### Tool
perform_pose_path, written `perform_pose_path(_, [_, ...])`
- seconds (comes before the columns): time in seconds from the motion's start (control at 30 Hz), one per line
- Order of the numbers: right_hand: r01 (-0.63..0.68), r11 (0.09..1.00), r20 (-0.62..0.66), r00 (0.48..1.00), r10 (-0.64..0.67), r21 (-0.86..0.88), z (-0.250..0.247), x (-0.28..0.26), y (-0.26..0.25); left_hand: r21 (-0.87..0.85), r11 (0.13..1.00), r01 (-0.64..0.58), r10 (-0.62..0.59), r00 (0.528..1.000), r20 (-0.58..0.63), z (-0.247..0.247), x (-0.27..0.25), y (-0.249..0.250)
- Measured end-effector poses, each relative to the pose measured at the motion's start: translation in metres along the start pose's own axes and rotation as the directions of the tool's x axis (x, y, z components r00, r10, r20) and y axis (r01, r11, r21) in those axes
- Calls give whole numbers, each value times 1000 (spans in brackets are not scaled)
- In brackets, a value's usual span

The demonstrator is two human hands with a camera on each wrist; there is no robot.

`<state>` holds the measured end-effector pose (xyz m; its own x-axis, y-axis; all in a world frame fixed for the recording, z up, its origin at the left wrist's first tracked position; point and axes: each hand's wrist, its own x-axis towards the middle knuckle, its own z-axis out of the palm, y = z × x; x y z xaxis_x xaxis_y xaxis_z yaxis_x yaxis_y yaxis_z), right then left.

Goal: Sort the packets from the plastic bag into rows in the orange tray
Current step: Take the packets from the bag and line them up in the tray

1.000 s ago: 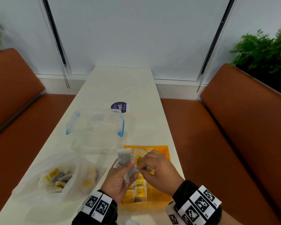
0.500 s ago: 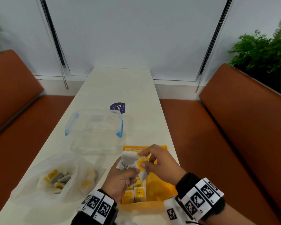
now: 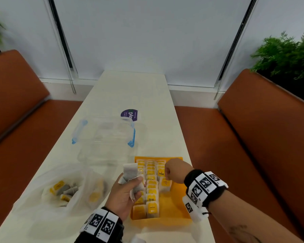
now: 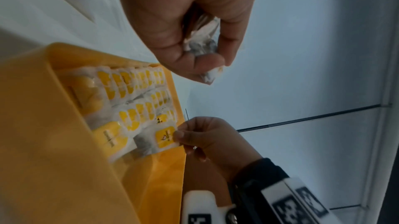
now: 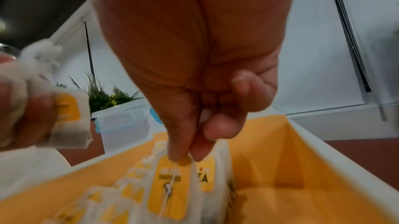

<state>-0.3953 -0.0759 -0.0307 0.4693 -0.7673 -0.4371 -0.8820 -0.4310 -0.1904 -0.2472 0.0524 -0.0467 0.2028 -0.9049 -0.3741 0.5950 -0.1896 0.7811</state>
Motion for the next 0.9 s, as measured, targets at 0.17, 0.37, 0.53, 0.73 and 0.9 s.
perform_pose_path(0.17, [-55, 984, 26, 998, 60, -169, 8, 31, -4, -55, 998, 37, -38, 999, -14, 0, -1, -1])
perform_pose_path(0.37, [-95, 970, -60, 995, 83, -225, 0, 44, -7, -45, 998, 48, -47, 999, 28, 0, -3, -1])
perform_pose_path(0.53, [-86, 969, -38, 996, 80, -233, 1, 42, -10, -82, 994, 69, -59, 991, 121, 8, -8, 4])
perform_pose_path(0.73, [-19, 1000, -147, 989, 19, 2, -19, 20, -12, -129, 981, 143, -129, 986, 109, 14, -6, 8])
perform_pose_path(0.9, [173, 753, -157, 983, -95, 635, -22, -30, -16, -151, 977, 153, -139, 985, 100, 10, -2, 7])
